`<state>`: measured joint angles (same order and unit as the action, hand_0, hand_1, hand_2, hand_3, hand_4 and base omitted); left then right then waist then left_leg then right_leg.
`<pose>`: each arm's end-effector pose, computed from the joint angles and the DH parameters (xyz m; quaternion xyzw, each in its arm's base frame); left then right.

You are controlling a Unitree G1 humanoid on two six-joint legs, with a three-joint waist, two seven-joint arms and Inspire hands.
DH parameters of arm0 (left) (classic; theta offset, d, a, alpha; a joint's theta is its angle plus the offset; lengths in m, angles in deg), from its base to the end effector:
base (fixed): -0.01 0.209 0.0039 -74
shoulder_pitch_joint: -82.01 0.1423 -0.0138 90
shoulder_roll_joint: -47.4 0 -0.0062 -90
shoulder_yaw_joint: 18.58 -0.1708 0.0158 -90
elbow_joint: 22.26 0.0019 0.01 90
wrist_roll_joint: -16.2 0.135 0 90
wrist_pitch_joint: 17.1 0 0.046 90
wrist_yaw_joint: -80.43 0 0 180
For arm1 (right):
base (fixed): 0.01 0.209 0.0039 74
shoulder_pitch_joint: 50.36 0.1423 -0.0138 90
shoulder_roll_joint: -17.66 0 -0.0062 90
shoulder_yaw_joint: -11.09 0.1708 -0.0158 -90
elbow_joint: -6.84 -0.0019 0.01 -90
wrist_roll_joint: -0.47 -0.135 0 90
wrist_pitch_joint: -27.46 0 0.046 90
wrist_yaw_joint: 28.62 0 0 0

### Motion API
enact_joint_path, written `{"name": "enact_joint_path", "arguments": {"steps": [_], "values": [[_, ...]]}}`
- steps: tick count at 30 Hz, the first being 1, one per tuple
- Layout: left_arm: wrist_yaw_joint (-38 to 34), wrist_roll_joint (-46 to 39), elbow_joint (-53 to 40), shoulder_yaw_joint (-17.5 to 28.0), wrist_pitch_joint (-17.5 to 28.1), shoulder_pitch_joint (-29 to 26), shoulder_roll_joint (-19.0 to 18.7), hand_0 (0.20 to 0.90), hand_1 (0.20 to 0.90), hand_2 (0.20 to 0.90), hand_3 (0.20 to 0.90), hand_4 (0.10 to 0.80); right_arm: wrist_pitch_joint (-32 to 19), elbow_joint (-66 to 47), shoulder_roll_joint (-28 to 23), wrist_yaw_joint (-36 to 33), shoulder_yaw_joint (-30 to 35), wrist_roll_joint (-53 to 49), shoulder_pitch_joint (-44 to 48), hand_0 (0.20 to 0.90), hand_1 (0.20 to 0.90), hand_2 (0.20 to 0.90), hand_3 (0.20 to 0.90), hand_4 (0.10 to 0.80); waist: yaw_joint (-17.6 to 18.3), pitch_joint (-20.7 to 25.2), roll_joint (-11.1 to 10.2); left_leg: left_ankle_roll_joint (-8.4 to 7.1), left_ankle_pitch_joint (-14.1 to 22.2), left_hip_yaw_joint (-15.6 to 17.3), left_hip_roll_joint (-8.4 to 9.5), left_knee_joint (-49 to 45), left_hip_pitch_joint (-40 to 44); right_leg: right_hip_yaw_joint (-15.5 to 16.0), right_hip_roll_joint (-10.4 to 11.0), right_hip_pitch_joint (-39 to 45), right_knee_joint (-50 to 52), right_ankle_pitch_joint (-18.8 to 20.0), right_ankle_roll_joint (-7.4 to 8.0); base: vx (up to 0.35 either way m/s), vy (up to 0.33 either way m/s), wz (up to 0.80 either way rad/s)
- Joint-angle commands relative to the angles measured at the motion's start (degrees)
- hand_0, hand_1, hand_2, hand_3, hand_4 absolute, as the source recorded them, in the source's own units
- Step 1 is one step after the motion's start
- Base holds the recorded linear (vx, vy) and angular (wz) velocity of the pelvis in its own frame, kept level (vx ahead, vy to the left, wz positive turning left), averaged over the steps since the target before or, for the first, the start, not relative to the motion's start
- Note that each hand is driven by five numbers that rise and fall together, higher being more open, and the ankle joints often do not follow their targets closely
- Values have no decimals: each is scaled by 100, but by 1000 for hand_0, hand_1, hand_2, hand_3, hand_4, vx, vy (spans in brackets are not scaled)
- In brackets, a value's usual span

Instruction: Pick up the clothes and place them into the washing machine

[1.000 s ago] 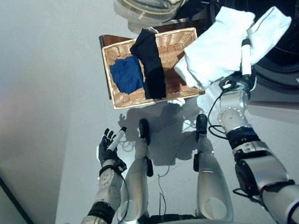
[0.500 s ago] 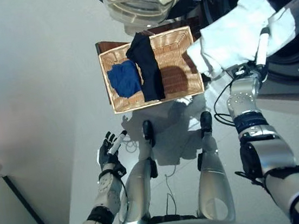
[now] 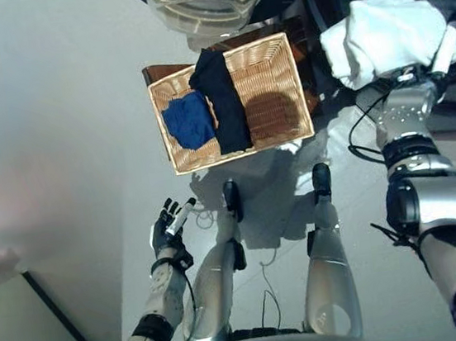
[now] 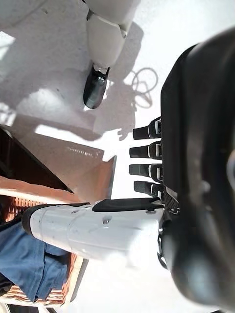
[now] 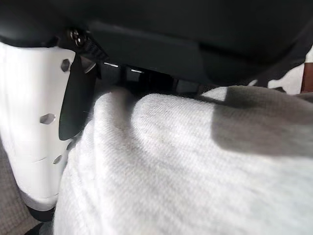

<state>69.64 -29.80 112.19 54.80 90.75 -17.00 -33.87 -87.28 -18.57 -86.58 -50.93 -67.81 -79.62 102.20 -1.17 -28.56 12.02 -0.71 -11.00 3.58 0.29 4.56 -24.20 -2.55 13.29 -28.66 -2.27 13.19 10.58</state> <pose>0.1904 0.1479 -0.0370 -0.2233 0.2088 0.1371 0.9422 0.3304 -0.2776 0.2061 0.5599 -0.1785 -0.3682 0.7205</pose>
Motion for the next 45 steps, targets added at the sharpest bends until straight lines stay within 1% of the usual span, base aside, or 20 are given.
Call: {"name": "enact_joint_path", "arguments": {"steps": [1, 2, 5, 6, 8, 10, 14, 22, 28, 29, 30, 37, 45], "values": [[27, -99, -208, -245, 265, 204, -159, 900, 900, 900, 900, 800, -281, -290, -1291, 369, -607, 130, 1131, 200, 200, 200, 200, 300, -57, 183, 607, -734, 125, 121, -429, 44, -176, -389, 60, -303, 1378, -1328, -43, 0, 0, 0], [52, -100, -223, -263, 273, 233, -174, 900, 900, 900, 900, 800, -223, -181, -1439, 340, -722, 155, 1340, 200, 200, 200, 200, 300, -84, 194, 630, -742, 118, 133, -428, 44, -200, -395, 56, -344, 1397, -1340, -40, 0, 0, 0], [70, -101, -272, -314, 283, 238, -188, 900, 900, 900, 900, 800, -174, 23, -1624, 309, -876, 166, 1620, 200, 200, 200, 200, 300, -113, 207, 661, -749, 118, 140, -428, 44, -235, -409, 49, -404, 1416, -1347, -39, 14, -21, -8], [99, -121, -343, -329, 303, 264, -214, 900, 900, 900, 900, 800, -160, 73, -1763, 297, -978, 157, 1838, 200, 200, 200, 200, 300, -138, 220, 681, -753, 116, 142, -424, 44, -262, -427, 49, -449, 1429, -1345, -36, 9, -17, -7], [108, -119, -403, -348, 313, 281, -210, 900, 900, 900, 900, 800, -150, 117, -1837, 284, -1058, 176, 1957, 200, 200, 200, 200, 300, -155, 229, 706, -756, 112, 152, -423, 44, -292, -431, 54, -491, 1441, -1351, -35, 4, -9, -2], [115, -102, -486, -350, 322, 314, -254, 900, 900, 900, 900, 800, -180, 150, -1991, 242, -1201, 159, 2266, 200, 200, 200, 200, 300, -186, 244, 742, -764, 104, 158, -416, 44, -347, -454, 53, -581, 1469, -1349, -34, 0, 0, 0], [90, -83, -509, -353, 343, 317, -258, 900, 900, 900, 900, 800, -363, 28, -2064, 204, -1276, 72, 2511, 200, 200, 200, 200, 300, -208, 263, 773, -762, 92, 178, -407, 44, -411, -505, 43, -692, 1520, -1360, -40, 0, 0, 0], [-5, -85, -460, -340, 374, 278, -262, 900, 900, 900, 900, 800, -744, -83, -2088, 64, -1130, -138, 2654, 200, 200, 200, 200, 300, -207, 353, 800, -757, 95, 159, -377, 44, -417, -545, 32, -722, 1536, -1374, -57, 3, 2, -1], [-52, -91, -423, -308, 372, 254, -253, 900, 900, 900, 900, 800, -802, -133, -2050, -106, -1087, -42, 2631, 200, 200, 200, 200, 300, -192, 380, 809, -755, 108, 160, -354, 44, -407, -548, 39, -697, 1533, -1372, -65, 0, 0, 0], [-53, -90, -426, -308, 371, 257, -253, 900, 900, 900, 900, 800, -796, -137, -2050, -120, -1086, -27, 2633, 343, 343, 343, 343, 402, -191, 378, 809, -755, 108, 160, -354, 44, -405, -547, 40, -692, 1530, -1371, -64, 0, 0, 0], [-65, -91, -425, -305, 365, 247, -273, 900, 900, 900, 900, 800, -704, -32, -2046, -214, -1146, 56, 2672, 900, 900, 900, 900, 800, -189, 380, 800, -754, 109, 159, -352, 44, -401, -533, 40, -682, 1525, -1363, -67, 0, 0, 0], [-79, -101, -449, -272, 354, 216, -304, 900, 900, 900, 900, 800, -425, 131, -1966, -211, -1299, 190, 2709, 900, 900, 900, 900, 800, -167, 364, 764, -750, 110, 172, -360, 44, -389, -522, 29, -662, 1481, -1323, -74, 0, 0, 0], [-72, -156, -452, -237, 353, 217, -299, 900, 900, 900, 900, 800, -376, 48, -1896, -219, -1341, 271, 2623, 900, 900, 900, 900, 800, -152, 362, 698, -749, 98, 156, -375, 44, -379, -507, 15, -608, 1459, -1303, -84, 0, 0, 0]]}}
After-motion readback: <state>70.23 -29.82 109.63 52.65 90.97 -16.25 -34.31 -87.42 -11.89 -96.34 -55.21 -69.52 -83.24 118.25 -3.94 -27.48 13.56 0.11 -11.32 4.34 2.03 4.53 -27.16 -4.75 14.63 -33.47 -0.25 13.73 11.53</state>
